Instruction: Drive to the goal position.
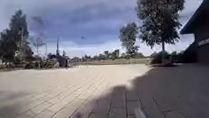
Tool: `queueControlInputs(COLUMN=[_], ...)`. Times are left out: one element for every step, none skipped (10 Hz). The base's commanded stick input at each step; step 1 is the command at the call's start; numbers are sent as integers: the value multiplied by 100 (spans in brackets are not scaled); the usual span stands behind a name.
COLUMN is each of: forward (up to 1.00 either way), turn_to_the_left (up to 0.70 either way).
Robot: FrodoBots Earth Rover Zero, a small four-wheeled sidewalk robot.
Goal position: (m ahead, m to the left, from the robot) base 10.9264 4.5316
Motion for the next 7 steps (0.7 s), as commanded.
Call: queueControlInputs(forward=[100, 100, 100, 100, 100, 100, 100], turn_to_the_left=[0, 0, 0, 0, 0, 0, 0])
